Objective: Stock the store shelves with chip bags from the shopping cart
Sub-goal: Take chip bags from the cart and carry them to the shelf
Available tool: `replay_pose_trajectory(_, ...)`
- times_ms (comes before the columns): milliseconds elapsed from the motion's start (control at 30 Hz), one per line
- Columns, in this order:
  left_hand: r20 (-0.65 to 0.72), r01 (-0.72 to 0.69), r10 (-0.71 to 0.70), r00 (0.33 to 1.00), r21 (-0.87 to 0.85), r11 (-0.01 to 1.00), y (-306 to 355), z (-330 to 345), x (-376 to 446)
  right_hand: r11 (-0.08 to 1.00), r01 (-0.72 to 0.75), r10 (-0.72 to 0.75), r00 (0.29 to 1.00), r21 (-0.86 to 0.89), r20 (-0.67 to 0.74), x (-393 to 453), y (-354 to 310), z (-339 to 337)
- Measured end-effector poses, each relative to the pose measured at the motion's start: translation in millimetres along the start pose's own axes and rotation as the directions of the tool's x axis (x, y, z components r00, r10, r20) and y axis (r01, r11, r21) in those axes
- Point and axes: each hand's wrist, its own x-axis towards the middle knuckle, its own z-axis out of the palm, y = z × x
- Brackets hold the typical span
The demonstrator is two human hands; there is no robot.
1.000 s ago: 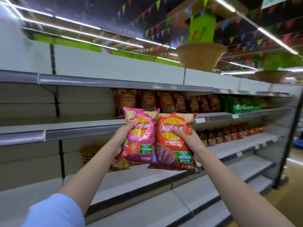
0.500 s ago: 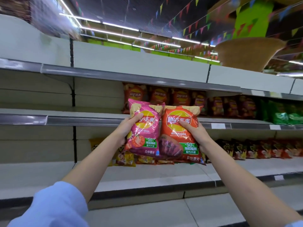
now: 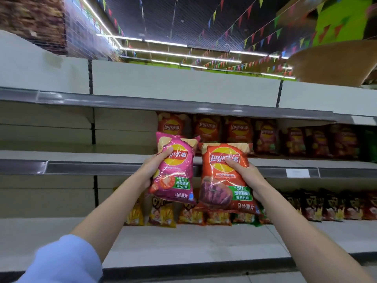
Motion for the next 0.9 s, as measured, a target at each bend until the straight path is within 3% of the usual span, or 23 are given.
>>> replay_pose_trajectory(300,0.083,-0.031,0.025,0.996,0.074,0.997,26,53,106,0.999,-0.041,0.040,0.997,-0.007,-0.073,78,-14,-58)
replay_pose_trajectory(467,0.055,-0.012,0.007,0.998,0.101,0.995,26,83,149,0.997,-0.068,0.070,0.993,0.031,-0.093,112,-13,-97)
replay_pose_trajectory(600,0.069,-0.035,0.033,0.997,0.020,0.999,21,98,168,0.998,-0.064,0.065,0.996,0.011,-0.068,142,-16,-125)
replay_pose_trajectory(700,-0.018,-0.069,0.068,0.998,-0.055,0.996,20,98,167,0.998,-0.057,0.057,0.997,-0.008,-0.055,168,-20,-138)
replay_pose_trajectory(900,-0.295,0.002,-0.027,0.955,-0.085,0.996,17,86,150,0.995,-0.092,0.093,0.995,-0.040,0.028,207,-25,-134)
